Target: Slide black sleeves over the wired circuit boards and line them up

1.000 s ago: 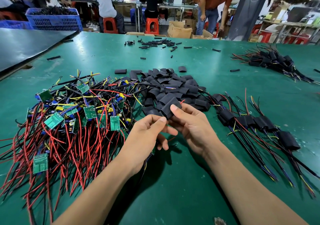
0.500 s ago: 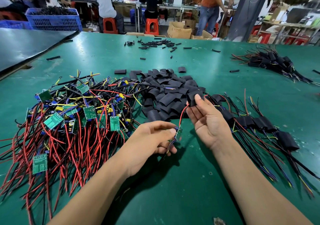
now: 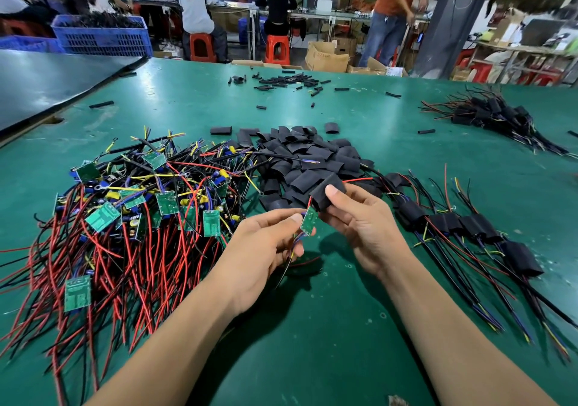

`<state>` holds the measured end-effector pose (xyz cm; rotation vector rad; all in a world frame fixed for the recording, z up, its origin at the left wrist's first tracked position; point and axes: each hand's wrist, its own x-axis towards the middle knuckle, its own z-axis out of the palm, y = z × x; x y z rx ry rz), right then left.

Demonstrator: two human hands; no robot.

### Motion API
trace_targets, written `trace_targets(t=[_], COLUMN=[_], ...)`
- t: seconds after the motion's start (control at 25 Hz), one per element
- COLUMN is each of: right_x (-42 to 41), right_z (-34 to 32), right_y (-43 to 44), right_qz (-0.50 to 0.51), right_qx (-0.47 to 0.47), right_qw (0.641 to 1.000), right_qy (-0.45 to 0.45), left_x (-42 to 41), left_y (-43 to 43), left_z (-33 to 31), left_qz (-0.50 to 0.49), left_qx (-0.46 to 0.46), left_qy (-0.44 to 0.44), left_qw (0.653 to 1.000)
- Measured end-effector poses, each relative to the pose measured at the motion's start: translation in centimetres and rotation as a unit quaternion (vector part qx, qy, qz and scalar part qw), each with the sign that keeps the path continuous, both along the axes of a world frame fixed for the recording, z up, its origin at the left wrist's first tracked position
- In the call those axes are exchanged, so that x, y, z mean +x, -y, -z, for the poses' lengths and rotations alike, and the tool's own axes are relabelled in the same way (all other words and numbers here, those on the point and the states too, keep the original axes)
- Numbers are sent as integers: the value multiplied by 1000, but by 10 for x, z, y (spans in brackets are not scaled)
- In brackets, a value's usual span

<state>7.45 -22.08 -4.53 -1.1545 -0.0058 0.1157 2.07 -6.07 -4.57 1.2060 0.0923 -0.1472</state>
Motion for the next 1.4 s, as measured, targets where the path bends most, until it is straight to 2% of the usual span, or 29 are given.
trace_targets(t=[0.2,0.48,0.84,1.08,1.32,1.4], right_x=[-4,-4,-2,-5,-5,-6], right_z=[0,-4,-4,-2,-2,-1], right_y=[-4,0,2,-2,-2,-3], right_qz=[-46,-82,-92,-98,-104,-99], right_qx=[26,47,29,-9,-2,-23], right_qw=[999,995,995,995,994,994], right_qy=[-5,-35,-27,15,27,30], left_x=[2,2,3,3,2,1], left_y=[-2,-5,-6,-6,-5,-4], left_z=[-3,-6,-4,-3,-4,-3], left_qz=[8,14,8,-5,-16,-39], left_qx=[-68,-71,-83,-68,-73,-10], left_qy=[-1,-29,-26,-22,-14,11], left_qw=[998,997,996,997,997,999])
